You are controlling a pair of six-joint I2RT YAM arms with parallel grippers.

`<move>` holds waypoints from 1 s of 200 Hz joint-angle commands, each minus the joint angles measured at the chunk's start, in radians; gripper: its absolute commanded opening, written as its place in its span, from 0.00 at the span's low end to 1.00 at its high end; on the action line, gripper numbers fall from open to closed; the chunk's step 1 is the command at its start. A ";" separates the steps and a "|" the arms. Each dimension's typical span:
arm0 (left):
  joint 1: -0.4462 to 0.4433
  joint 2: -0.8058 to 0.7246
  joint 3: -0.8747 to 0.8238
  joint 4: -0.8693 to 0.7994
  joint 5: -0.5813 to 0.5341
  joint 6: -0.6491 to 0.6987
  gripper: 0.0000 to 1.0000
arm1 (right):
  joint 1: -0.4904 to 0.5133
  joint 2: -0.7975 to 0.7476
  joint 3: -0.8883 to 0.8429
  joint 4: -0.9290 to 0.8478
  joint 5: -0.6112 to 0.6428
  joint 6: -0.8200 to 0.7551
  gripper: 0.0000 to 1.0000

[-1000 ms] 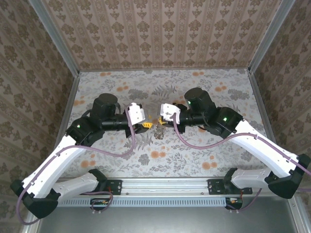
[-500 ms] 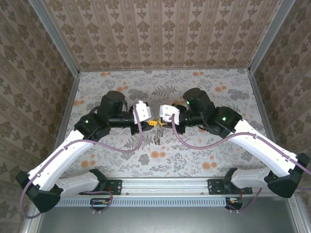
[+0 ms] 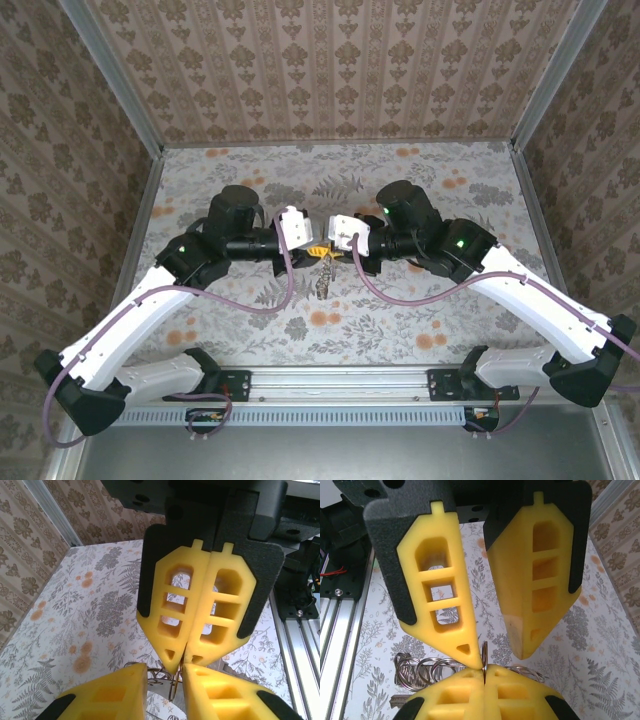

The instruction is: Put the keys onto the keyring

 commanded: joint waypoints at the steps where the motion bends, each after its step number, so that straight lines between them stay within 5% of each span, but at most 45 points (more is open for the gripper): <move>1: -0.015 0.013 0.001 -0.017 -0.035 0.019 0.27 | 0.005 -0.017 0.012 0.043 -0.030 0.004 0.00; 164: -0.017 -0.001 -0.010 -0.067 -0.063 0.048 0.22 | -0.005 -0.028 0.003 0.045 -0.045 0.009 0.00; 200: -0.017 -0.001 -0.021 -0.052 -0.054 0.046 0.09 | -0.004 -0.023 0.011 0.052 -0.060 0.009 0.00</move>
